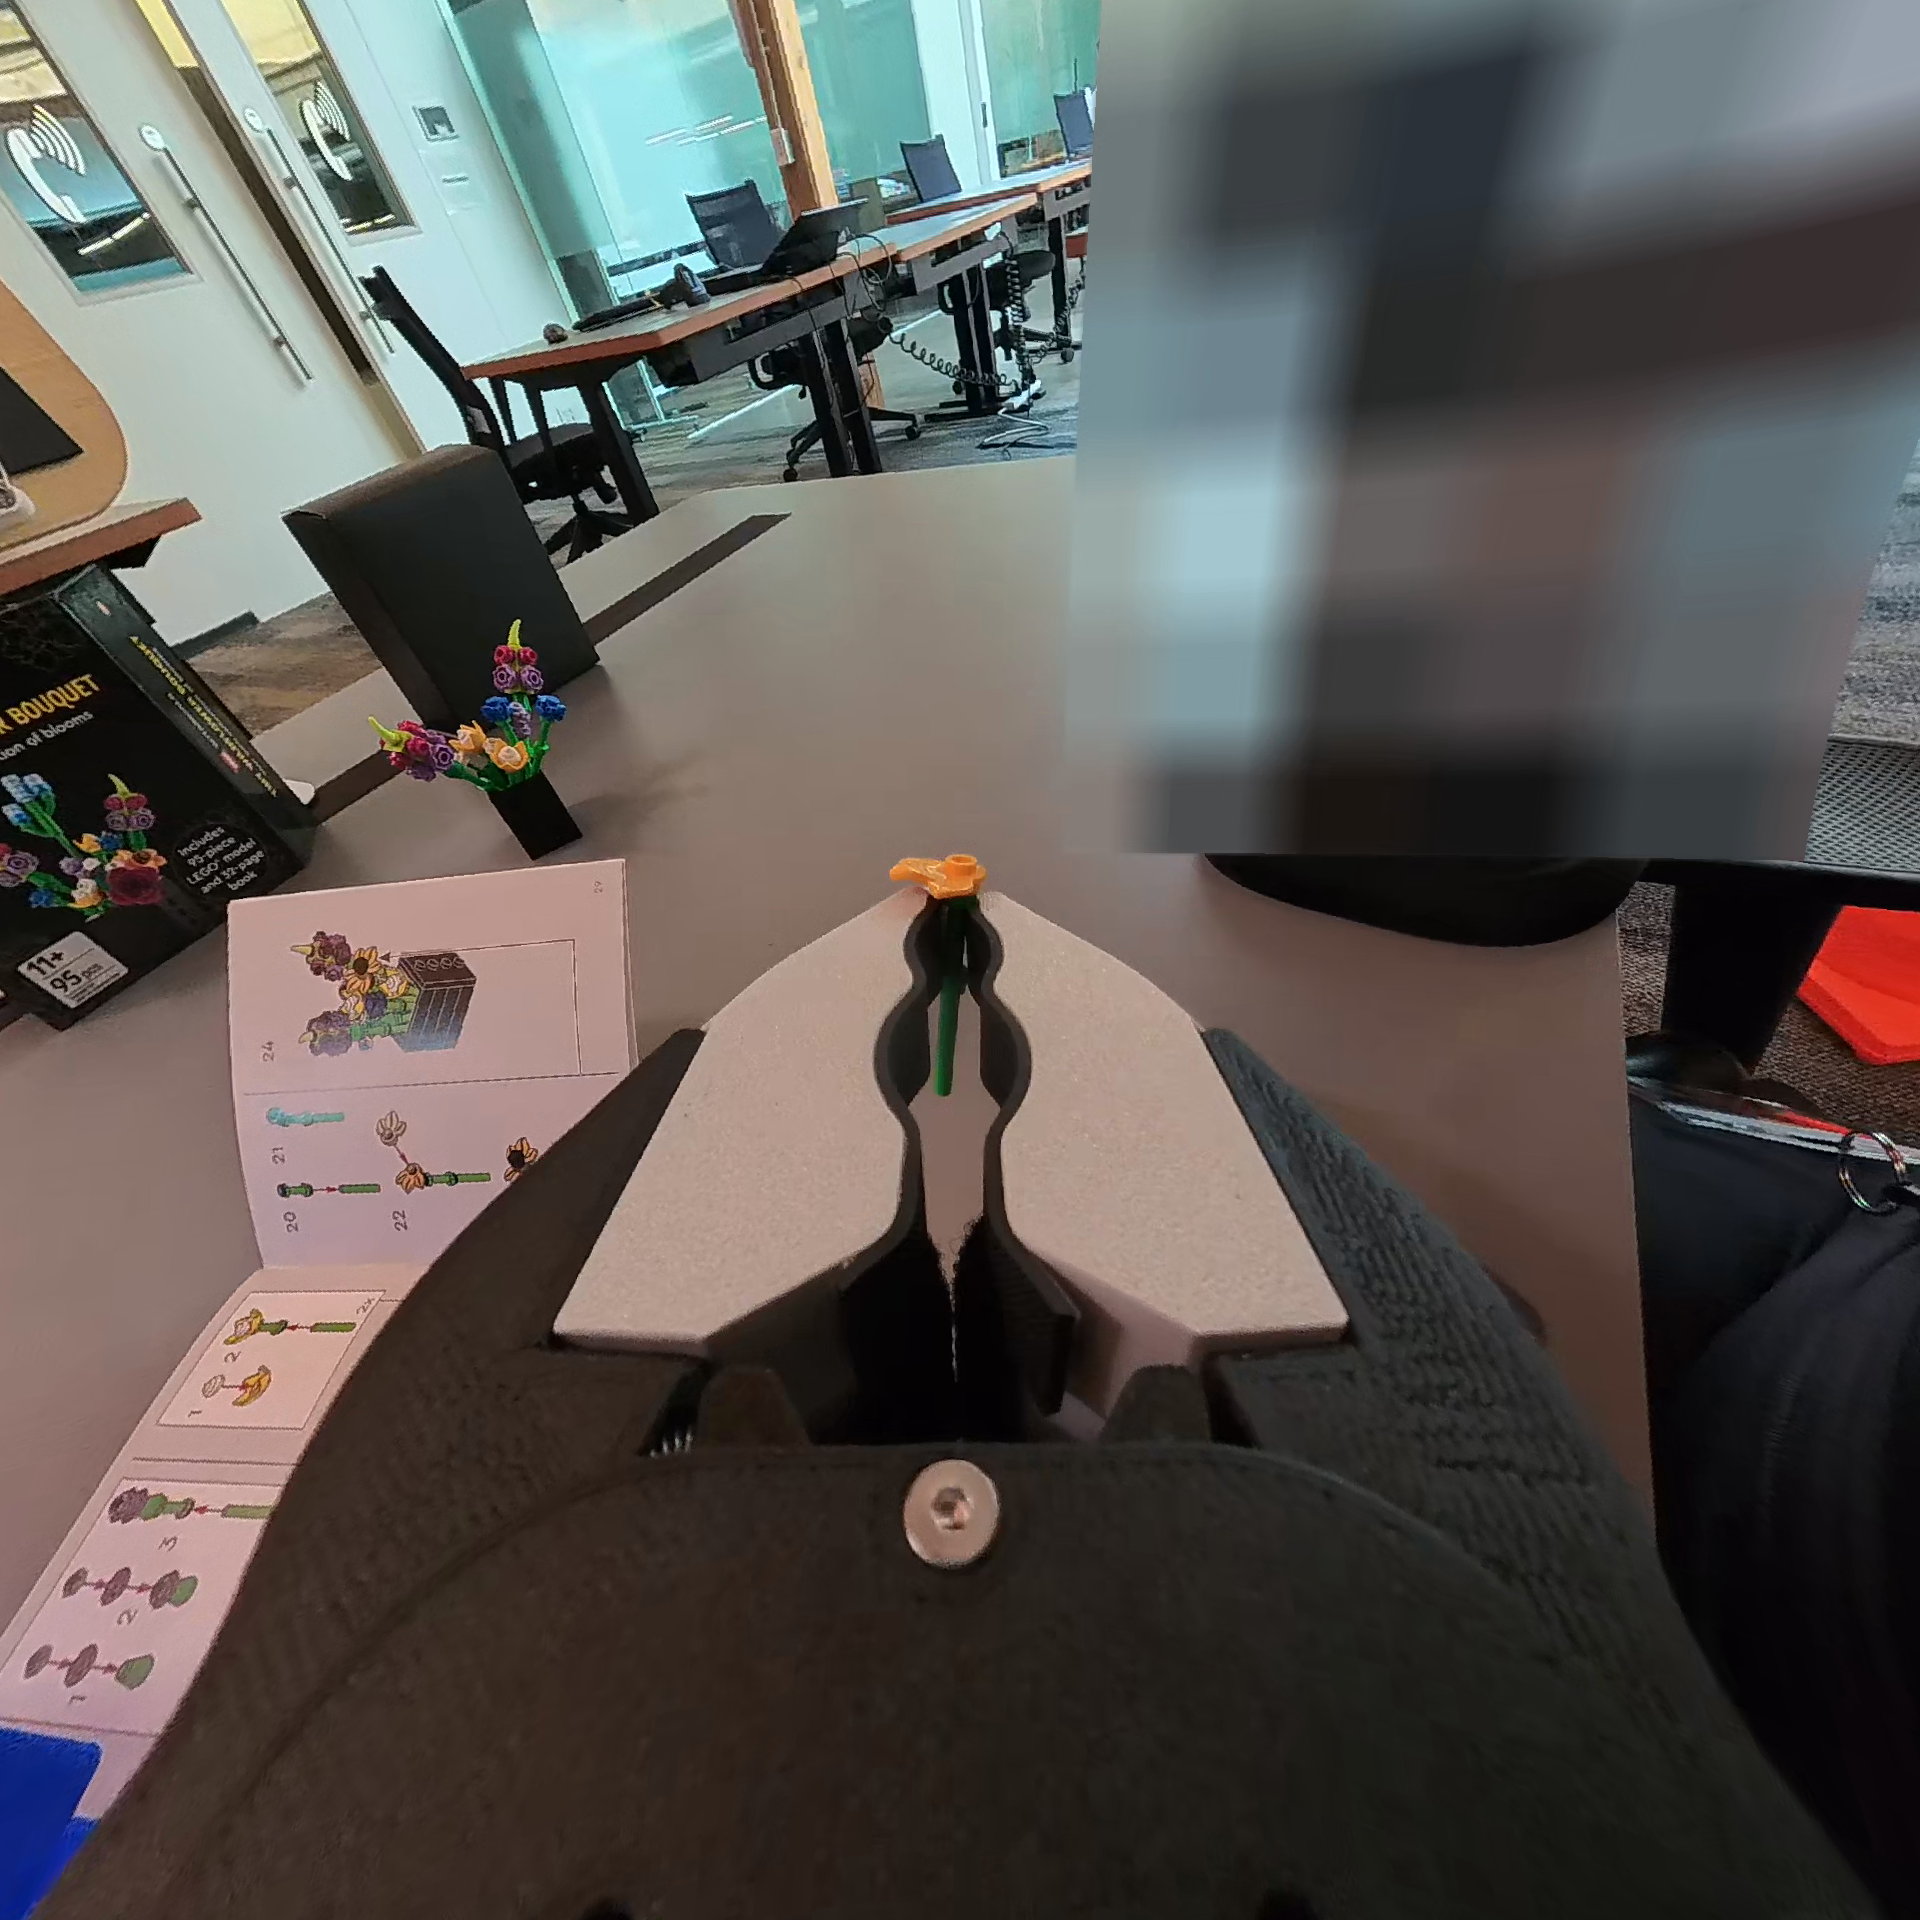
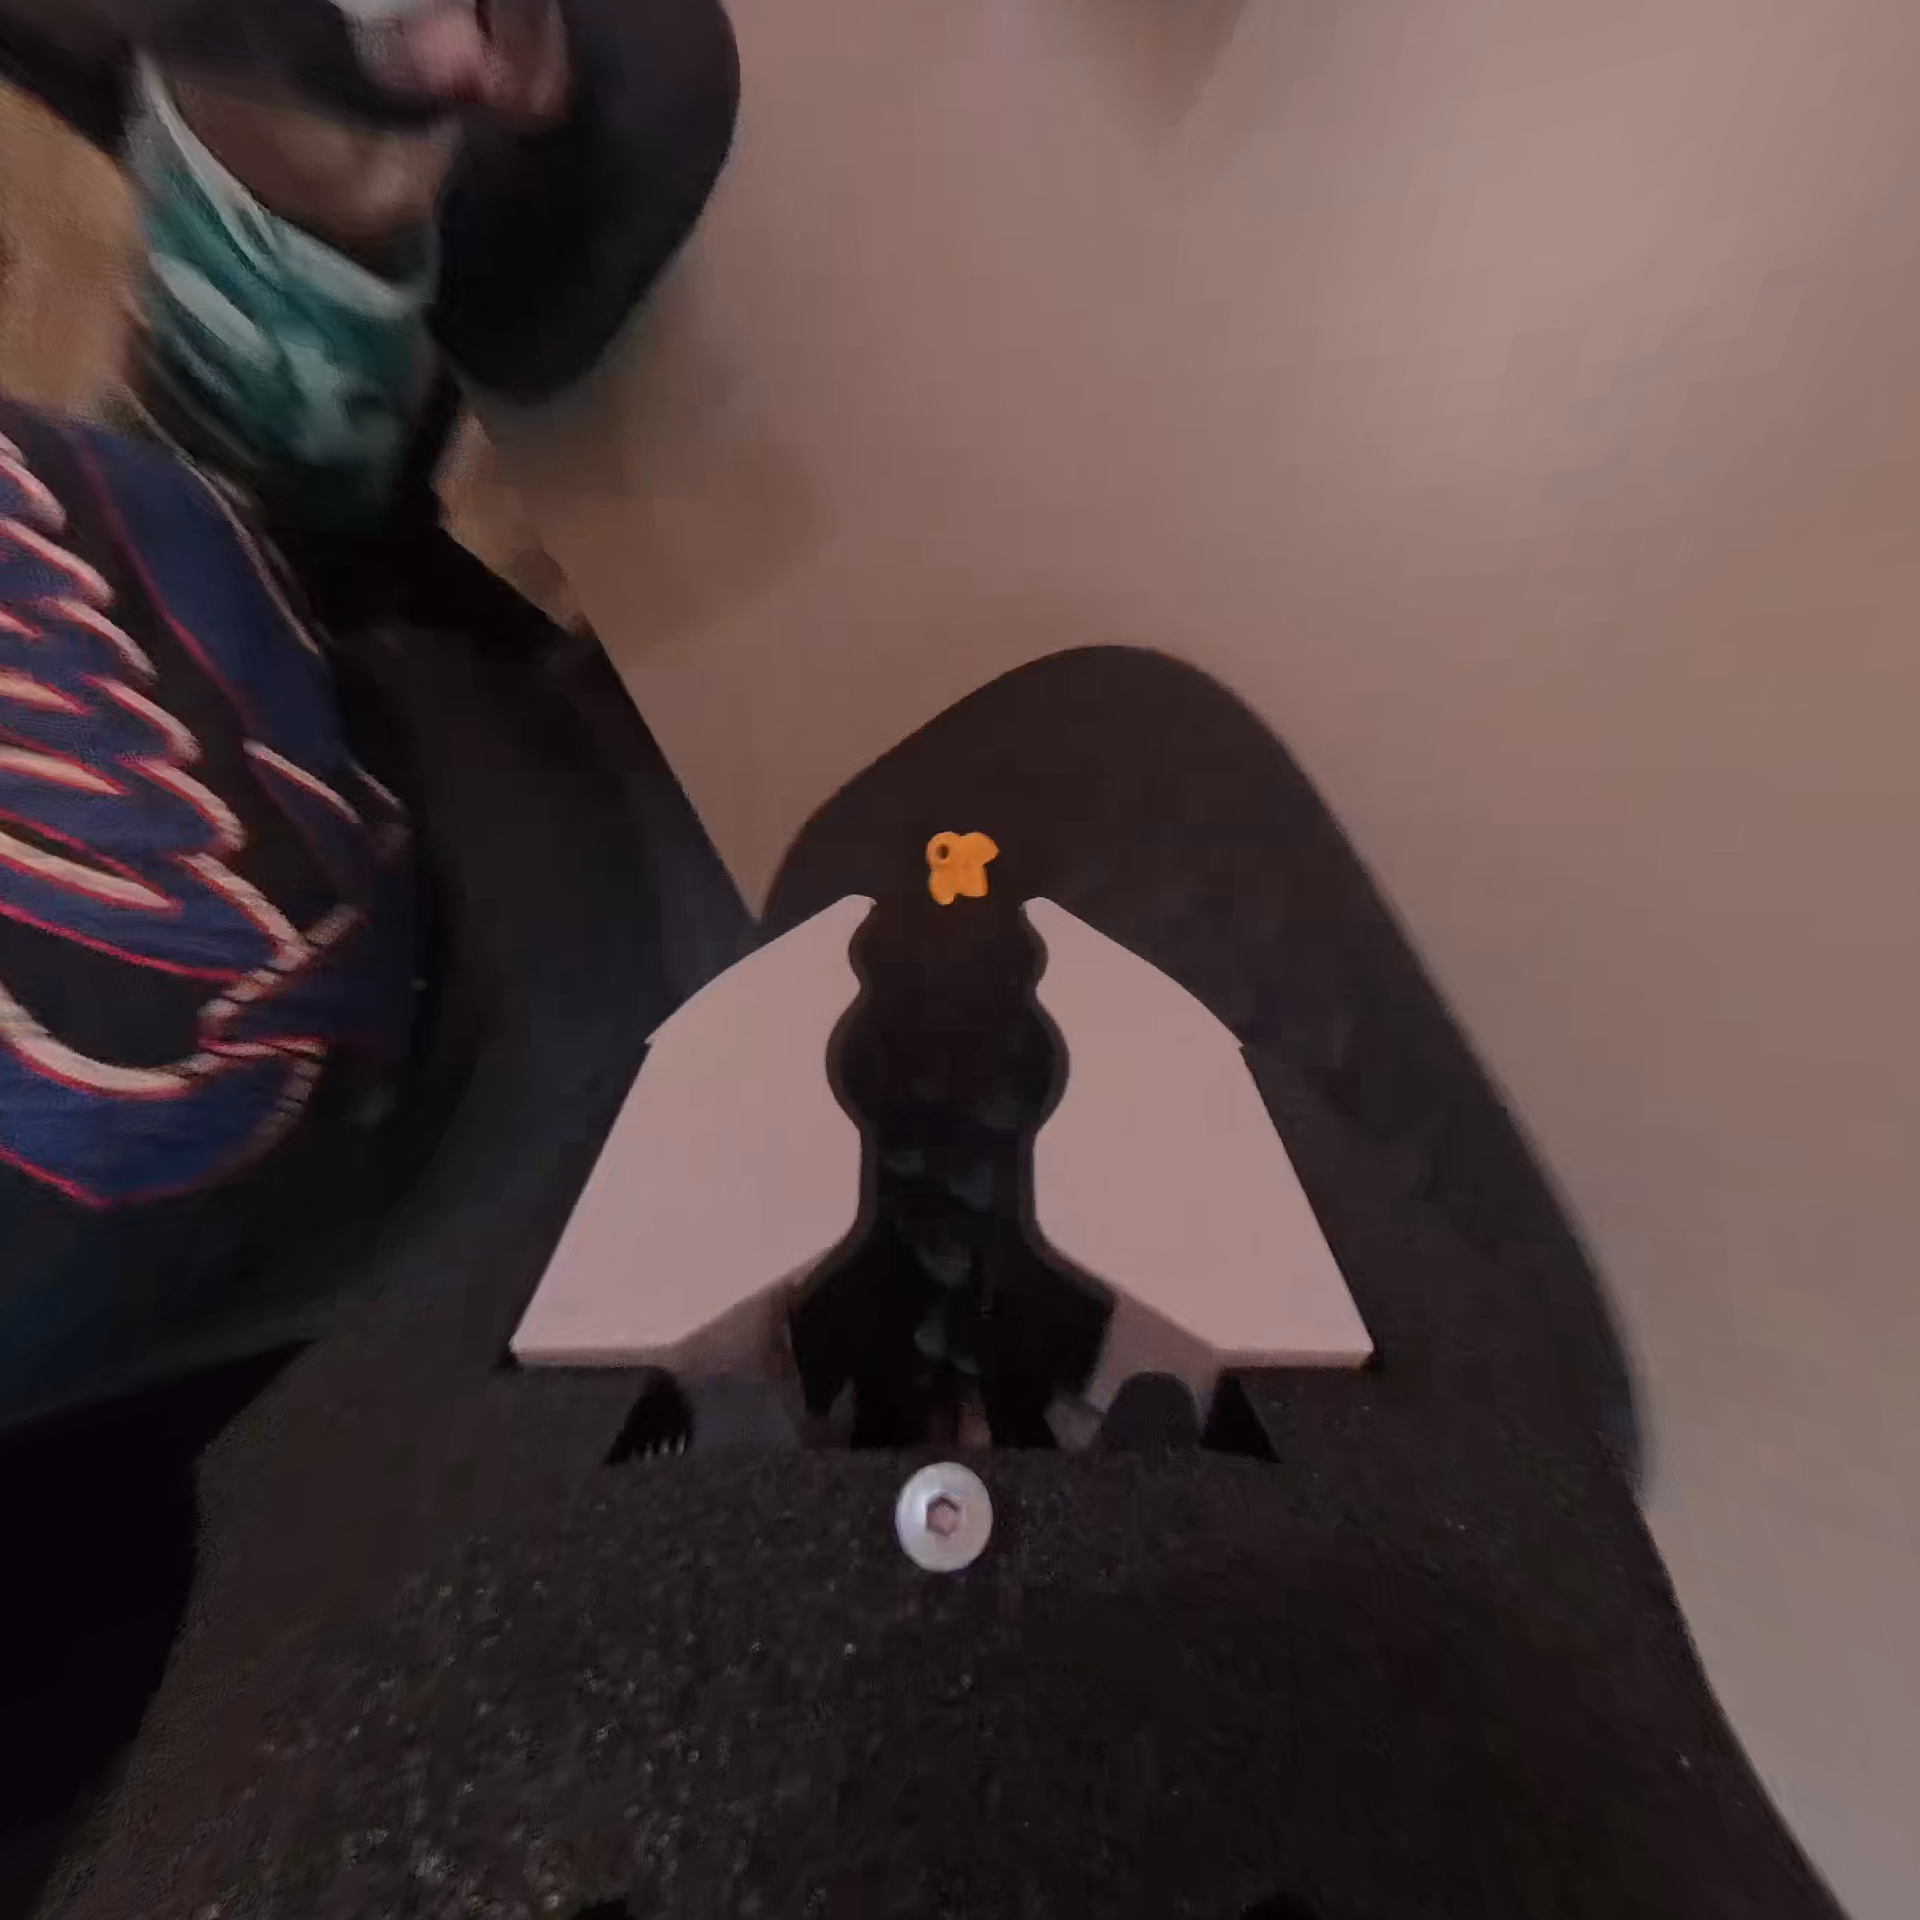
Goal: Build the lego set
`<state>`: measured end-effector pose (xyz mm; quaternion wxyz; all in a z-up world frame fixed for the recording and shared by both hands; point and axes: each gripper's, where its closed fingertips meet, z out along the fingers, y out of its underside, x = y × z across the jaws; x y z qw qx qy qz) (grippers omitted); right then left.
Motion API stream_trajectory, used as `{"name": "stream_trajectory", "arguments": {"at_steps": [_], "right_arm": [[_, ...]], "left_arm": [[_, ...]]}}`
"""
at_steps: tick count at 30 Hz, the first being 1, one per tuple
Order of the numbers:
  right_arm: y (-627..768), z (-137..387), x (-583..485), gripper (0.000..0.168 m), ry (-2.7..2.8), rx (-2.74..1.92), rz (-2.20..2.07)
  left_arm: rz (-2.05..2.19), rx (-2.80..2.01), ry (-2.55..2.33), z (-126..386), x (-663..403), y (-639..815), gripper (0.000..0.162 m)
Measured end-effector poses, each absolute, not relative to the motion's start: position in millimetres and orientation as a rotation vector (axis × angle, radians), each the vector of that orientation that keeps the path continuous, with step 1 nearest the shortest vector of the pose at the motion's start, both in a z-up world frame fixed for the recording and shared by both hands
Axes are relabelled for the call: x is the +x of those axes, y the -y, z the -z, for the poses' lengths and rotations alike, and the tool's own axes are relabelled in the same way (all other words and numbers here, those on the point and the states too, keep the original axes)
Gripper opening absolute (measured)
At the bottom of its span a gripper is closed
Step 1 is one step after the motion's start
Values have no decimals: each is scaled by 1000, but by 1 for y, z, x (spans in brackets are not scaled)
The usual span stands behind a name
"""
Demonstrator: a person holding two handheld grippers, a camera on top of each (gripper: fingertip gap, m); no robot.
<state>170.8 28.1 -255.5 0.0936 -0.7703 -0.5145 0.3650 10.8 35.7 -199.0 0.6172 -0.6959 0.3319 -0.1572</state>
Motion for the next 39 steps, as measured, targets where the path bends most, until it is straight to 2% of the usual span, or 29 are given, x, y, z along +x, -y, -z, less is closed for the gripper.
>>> {"name": "stream_trajectory", "arguments": {"at_steps": [2, 11, 19, 27, 39], "right_arm": [[-23, 258, 172, 27, 1384, -2362, -1208], [-26, 257, 162, 22, 881, -2449, -1614], [-28, 261, 153, 15, 868, -2545, -1628], [-37, 261, 158, 19, 1273, -2432, -1199], [-31, 266, 156, 20, 1378, -2377, -1023]], "left_arm": [[362, -1602, -768, 199, 11, -35, 4], [366, -1599, -770, 199, 12, -35, 4], [339, -1609, -795, 202, 14, -35, 4], [357, -1603, -784, 201, 13, -35, 4], [333, -1610, -802, 204, 14, -35, 4]]}}
